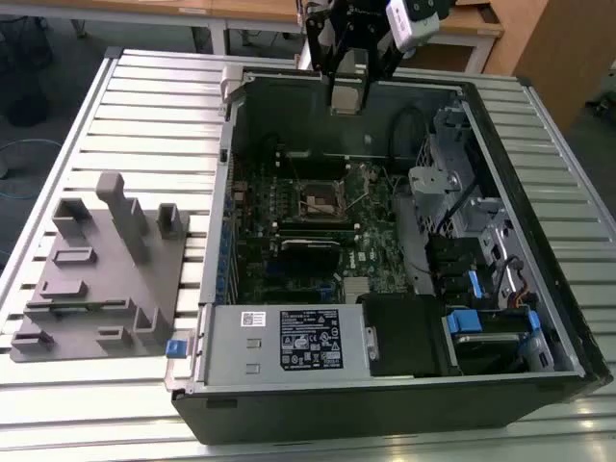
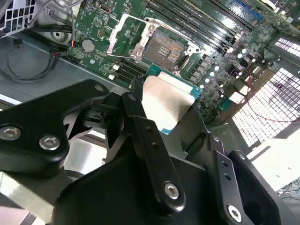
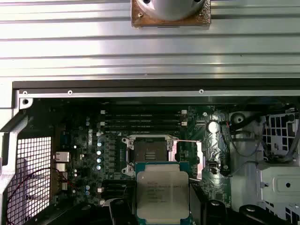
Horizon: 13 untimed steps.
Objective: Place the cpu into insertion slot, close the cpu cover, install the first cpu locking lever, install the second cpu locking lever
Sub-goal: 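Place the cpu into insertion slot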
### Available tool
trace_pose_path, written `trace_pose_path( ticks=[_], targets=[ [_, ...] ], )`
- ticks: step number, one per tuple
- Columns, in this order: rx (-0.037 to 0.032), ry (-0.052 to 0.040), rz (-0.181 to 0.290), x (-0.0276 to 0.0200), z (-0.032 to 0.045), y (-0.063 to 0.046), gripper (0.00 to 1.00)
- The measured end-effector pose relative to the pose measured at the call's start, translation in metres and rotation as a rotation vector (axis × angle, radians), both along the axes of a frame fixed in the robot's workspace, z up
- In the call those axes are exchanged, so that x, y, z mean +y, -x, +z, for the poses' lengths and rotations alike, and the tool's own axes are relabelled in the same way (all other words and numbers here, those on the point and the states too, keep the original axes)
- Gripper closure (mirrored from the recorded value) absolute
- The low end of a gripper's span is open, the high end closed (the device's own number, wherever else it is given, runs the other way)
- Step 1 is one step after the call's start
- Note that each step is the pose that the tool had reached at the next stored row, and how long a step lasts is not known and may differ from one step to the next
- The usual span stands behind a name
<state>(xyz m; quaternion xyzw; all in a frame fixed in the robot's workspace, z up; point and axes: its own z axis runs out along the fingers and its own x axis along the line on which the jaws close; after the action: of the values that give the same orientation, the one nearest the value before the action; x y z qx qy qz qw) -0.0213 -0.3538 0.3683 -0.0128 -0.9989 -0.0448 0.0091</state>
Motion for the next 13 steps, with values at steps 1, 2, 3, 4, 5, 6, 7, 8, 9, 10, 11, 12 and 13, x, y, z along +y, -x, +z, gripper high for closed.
trace_pose_path(
  ticks=[1,2,3,4,5,6,7,8,9,10,11,12,13],
  targets=[
    [0.0,0.0,0.0,0.0,0.0,0.0,0.46],
    [0.0,0.0,0.0,0.0,0.0,0.0,0.46],
    [0.0,0.0,0.0,0.0,0.0,0.0,0.46],
    [0.0,0.0,0.0,0.0,0.0,0.0,0.46],
    [0.0,0.0,0.0,0.0,-0.0002,0.0,0.46],
    [-0.0001,-0.0002,0.0,0.0,-0.0007,0.0,0.46],
    [0.0,-0.0001,0.0,0.0,-0.0011,0.0,0.46],
    [0.0,0.0,0.0,0.0,-0.0014,0.0,0.46],
    [0.0001,0.0,0.0,0.0,-0.0016,0.0,0.46],
    [0.0001,0.0001,0.0,0.0,-0.0016,0.0,0.46],
    [0.0001,0.0002,0.0,0.0,-0.0016,0.0,0.46],
    [0.0,0.0,0.0,0.0,-0.002,0.0,0.46],
    [0.0,0.0,0.0,0.0,-0.0023,0.0,0.46]
  ],
)
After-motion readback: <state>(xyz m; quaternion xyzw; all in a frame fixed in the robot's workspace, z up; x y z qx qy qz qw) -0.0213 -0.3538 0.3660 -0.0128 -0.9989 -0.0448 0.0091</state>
